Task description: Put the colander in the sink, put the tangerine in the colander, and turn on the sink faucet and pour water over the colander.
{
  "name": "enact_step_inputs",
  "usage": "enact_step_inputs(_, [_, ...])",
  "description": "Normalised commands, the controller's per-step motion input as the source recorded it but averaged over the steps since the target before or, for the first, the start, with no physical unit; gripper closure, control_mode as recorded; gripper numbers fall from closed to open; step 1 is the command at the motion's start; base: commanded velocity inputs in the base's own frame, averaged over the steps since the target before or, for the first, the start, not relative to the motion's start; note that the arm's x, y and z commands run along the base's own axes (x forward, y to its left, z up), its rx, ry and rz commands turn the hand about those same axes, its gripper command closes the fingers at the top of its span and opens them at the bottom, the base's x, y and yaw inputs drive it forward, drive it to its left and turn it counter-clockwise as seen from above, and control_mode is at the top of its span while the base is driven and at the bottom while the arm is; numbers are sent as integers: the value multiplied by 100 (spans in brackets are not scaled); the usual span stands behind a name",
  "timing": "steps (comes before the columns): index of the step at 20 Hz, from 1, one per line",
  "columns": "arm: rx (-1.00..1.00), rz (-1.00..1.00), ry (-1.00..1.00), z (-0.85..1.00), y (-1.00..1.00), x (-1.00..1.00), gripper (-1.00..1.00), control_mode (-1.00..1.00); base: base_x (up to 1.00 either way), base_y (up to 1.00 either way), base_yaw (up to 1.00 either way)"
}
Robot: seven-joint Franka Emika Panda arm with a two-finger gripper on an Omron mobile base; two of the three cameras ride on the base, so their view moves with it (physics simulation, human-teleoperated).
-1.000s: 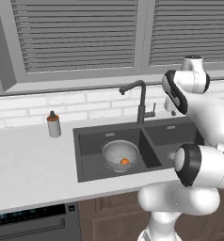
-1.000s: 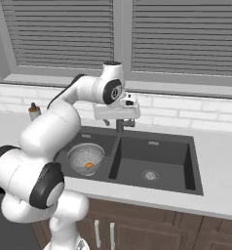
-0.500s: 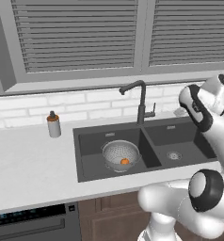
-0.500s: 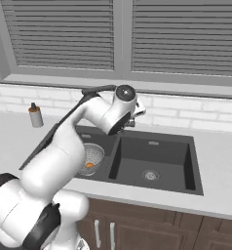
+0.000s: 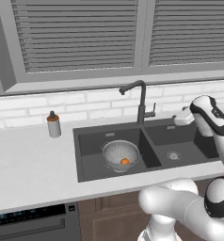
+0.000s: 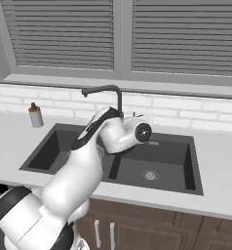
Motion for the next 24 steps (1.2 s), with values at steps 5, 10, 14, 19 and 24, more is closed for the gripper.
enact_step_inputs(5, [25,0,-2,0,-4,54,-100,-100,0,0,0])
enact_step_inputs(10, [12,-1,-4,-12,17,13,-100,-100,0,0,0])
enact_step_inputs(14, [0,-8,-19,-22,12,25,-100,-100,0,0,0])
enact_step_inputs(19, [0,-7,-10,-12,0,35,-100,-100,0,0,0])
enact_step_inputs(24, [0,-5,1,-1,-3,39,-100,-100,0,0,0])
